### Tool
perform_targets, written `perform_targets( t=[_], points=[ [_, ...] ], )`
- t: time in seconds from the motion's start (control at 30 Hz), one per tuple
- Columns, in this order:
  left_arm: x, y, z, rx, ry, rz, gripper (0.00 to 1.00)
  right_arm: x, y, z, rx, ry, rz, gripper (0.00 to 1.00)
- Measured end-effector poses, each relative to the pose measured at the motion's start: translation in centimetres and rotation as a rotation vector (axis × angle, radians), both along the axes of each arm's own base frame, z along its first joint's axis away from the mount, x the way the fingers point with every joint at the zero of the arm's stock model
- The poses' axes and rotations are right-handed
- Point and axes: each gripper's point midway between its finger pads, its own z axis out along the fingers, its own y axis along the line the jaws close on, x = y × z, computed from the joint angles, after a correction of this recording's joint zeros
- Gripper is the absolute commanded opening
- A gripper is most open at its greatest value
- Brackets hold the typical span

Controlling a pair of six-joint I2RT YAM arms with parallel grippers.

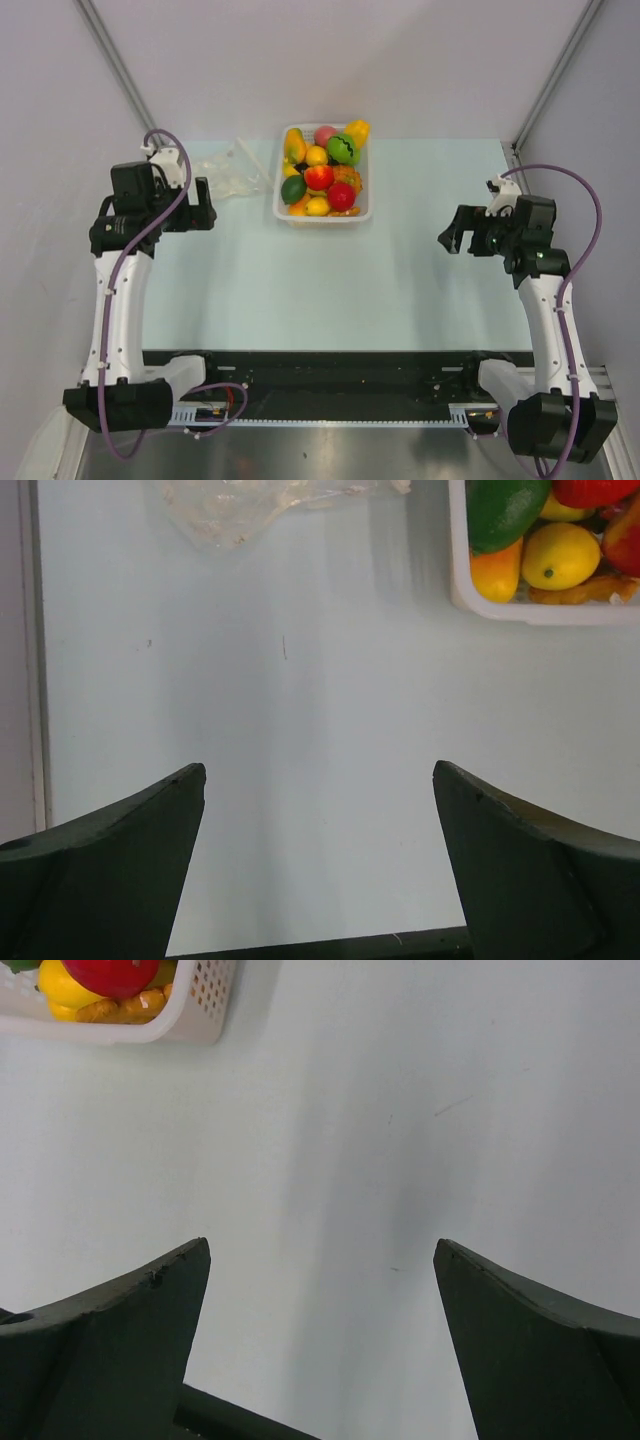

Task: Place the food in the zip-top bag and seal the zipper
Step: Pick up the zipper food storage bag at the corner of the board.

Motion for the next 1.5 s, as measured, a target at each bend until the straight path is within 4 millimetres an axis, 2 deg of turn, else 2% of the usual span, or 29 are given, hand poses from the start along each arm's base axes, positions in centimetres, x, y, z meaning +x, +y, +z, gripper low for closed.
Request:
perform_targets(
  t=[0.13,0.33,0.43,0.57,0.73,0.83,0.93,1.23,1.37,1.5],
  points=[
    [2.3,0.7,0.4,0.021,0.003,0.025,1.0,0.1,0.3,-0.3,0.023,0.019,0.004,1.0],
    [8.0,1.7,1.5,0.054,-0.025,0.056,1.0,0.2,0.5,-0.7,0.036,0.039,0.016,1.0],
    [10.7,1.8,1.0,0.066,-0.029,0.05,1.0,0.2,0.7,-0.8,0.042,0.043,0.024,1.0],
    [13.0,1.5,-2.0,0.102,0.027,-0.039,1.0,0.0,0.9,-0.8,0.05,0.049,0.033,1.0],
    [14.8,0.1,-7.9,0.219,0.148,-0.26,1.0,-0.1,1.3,-0.8,0.057,0.051,0.059,1.0],
    [15.7,0.0,-10.4,0.294,0.181,-0.369,1.0,-0.1,1.6,-0.9,0.067,0.059,0.08,1.0],
    [17.1,0.2,-11.4,0.372,0.154,-0.46,1.0,-0.1,1.8,-1.1,0.076,0.072,0.093,1.0],
    [21.9,-0.1,-12.1,0.644,-0.061,-0.73,1.0,-0.1,1.9,-1.6,0.082,0.097,0.103,1.0],
    [24.8,-0.6,-15.1,0.722,-0.067,-0.804,1.0,0.0,1.9,-2.0,0.084,0.114,0.105,1.0],
    [25.7,-0.8,-19.1,0.768,-0.018,-0.862,0.99,0.0,1.9,-2.4,0.085,0.13,0.106,1.0]
  ],
)
